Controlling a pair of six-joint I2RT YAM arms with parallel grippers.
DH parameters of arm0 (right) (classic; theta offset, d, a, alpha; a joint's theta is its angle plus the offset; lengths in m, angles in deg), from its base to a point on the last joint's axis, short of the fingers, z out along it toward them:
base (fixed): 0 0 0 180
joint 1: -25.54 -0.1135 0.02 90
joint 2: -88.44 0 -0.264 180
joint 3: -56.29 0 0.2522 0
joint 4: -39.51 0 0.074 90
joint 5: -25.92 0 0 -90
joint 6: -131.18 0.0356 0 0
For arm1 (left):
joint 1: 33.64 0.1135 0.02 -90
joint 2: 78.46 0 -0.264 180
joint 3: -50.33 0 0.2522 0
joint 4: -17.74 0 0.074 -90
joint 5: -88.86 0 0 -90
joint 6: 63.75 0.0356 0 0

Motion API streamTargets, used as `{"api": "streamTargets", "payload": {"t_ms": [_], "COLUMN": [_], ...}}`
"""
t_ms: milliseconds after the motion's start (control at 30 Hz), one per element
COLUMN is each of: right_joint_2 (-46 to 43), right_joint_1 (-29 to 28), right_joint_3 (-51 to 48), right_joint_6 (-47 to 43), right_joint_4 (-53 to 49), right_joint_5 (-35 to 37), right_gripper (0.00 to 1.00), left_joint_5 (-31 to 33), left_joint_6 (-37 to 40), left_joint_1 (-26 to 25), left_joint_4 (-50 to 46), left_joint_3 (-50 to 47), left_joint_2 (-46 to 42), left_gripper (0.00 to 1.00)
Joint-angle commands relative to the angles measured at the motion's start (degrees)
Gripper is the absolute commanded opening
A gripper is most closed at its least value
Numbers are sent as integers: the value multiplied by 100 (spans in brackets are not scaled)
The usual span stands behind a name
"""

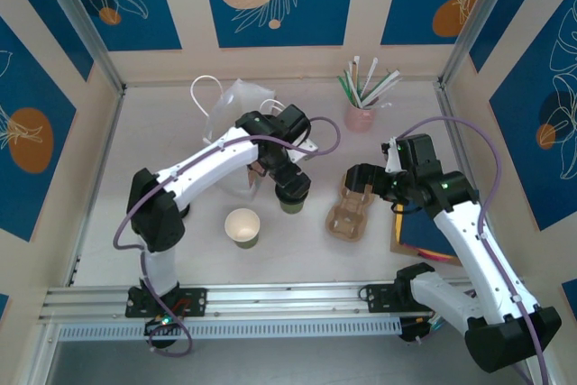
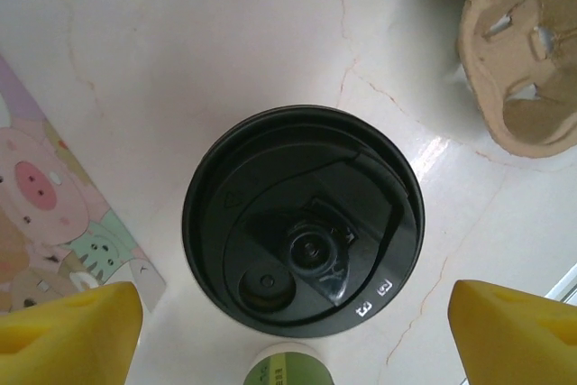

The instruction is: Pack the takeout coffee

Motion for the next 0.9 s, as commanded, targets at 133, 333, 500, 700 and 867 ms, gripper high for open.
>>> {"api": "streamTargets", "payload": {"t_ms": [133, 333, 500, 700, 867], "right_joint_2": [132, 211, 214, 231, 215], "right_joint_1": [53, 88, 105, 111, 109], "right_joint_3": [165, 192, 157, 142, 139], "right_joint_6": [-92, -106, -94, -87, -85], "right_joint_4": [-46, -60, -43, -20, -32], "right_joint_5": [-198, -204, -212, -224, -221], "right_gripper": [99, 99, 99, 99, 99], "left_joint_5": [-291, -226, -424, -464, -382], "left_joint_6": [446, 581, 606, 616, 607], "left_joint_1": [24, 24, 24, 24, 8], "left_joint_4": [-276, -401, -419, -435, -435], "left_joint_3": [355, 452, 410, 365, 365], "left_joint_2": [369, 523, 535, 586, 636], "left_gripper": [86, 84, 83, 83, 83]}}
